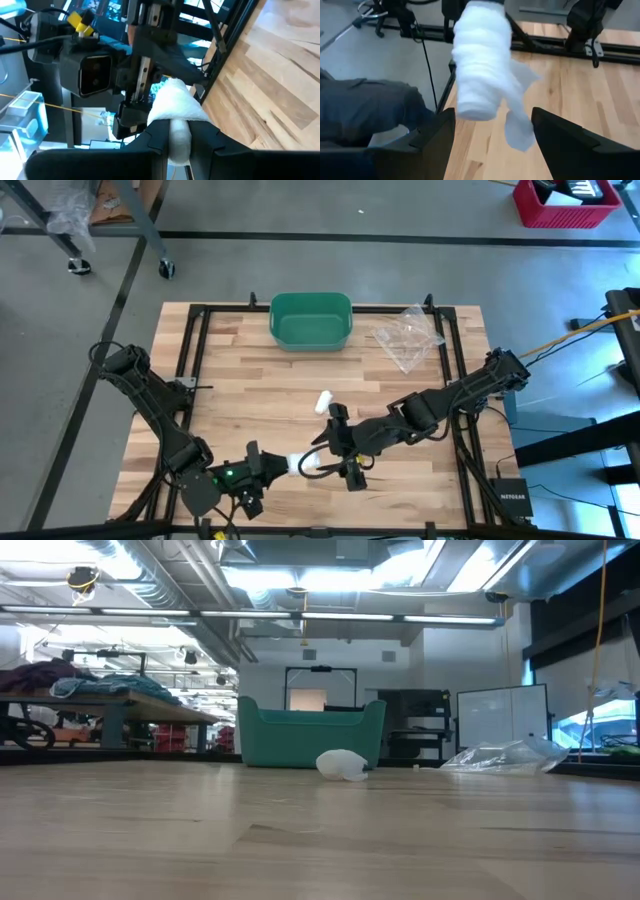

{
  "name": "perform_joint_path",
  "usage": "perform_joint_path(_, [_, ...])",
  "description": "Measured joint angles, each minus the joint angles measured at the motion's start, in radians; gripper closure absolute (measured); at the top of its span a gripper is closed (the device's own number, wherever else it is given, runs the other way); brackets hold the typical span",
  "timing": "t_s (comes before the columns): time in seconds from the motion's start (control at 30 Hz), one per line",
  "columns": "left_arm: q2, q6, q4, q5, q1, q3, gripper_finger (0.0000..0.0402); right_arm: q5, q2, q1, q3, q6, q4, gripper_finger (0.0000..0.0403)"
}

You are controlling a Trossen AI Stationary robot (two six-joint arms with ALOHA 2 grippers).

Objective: Roll bandage
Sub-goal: Roll the bottom white bandage

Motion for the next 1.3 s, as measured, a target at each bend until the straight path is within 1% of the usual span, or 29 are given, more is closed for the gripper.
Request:
perform_joint_path(0.23, [0.000,-0.057,-0.002,-0.003,-0.003,0.000,0.0361,0.002,-0.023,0.000,0.000,0.000,-0.030,0.0136])
perform_joint_path(0.3, [0.000,-0.084,-0.001,-0.003,-0.005,0.000,0.0361,0.008,-0.038,0.000,0.000,0.000,-0.058,0.0136])
perform_joint_path(0.37, [0.000,-0.117,0.006,-0.004,-0.016,0.000,0.0361,0.005,-0.052,0.001,0.000,0.002,-0.121,0.0136])
perform_joint_path(0.43, [0.000,-0.122,0.062,-0.017,-0.029,0.000,0.0361,0.004,-0.063,0.008,-0.001,0.005,-0.160,0.0136])
perform_joint_path(0.47, [0.001,-0.122,0.104,-0.032,-0.037,-0.001,0.0361,0.005,-0.071,0.015,-0.009,0.001,-0.149,0.0136])
perform_joint_path(0.53, [0.001,-0.134,0.203,-0.064,-0.052,-0.001,0.0361,0.024,-0.091,0.029,-0.039,-0.038,-0.094,0.0136])
perform_joint_path(0.63, [-0.001,-0.158,0.302,-0.109,-0.064,-0.001,0.0361,0.095,-0.116,0.051,-0.119,-0.110,0.095,0.0136])
perform_joint_path(0.77, [-0.002,-0.183,0.305,-0.135,-0.062,-0.001,0.0361,0.136,-0.116,0.054,-0.243,-0.207,0.368,0.0136])
perform_joint_path(0.87, [-0.002,-0.195,0.304,-0.135,-0.059,-0.001,0.0361,0.162,-0.116,0.038,-0.312,-0.213,0.503,0.0136])
perform_joint_path(0.93, [-0.002,-0.201,0.305,-0.135,-0.060,-0.001,0.0361,0.161,-0.115,0.023,-0.334,-0.212,0.517,0.0136])
perform_joint_path(1.07, [-0.001,-0.200,0.306,-0.135,-0.060,-0.001,0.0361,0.162,-0.115,-0.001,-0.332,-0.210,0.526,0.0136])
perform_joint_path(1.2, [-0.001,-0.202,0.305,-0.135,-0.059,-0.001,0.0361,0.158,-0.115,-0.002,-0.332,-0.253,0.567,0.0136])
perform_joint_path(1.3, [-0.001,-0.203,0.305,-0.135,-0.059,-0.001,0.0361,0.101,-0.115,-0.001,-0.332,-0.268,0.595,0.0139])
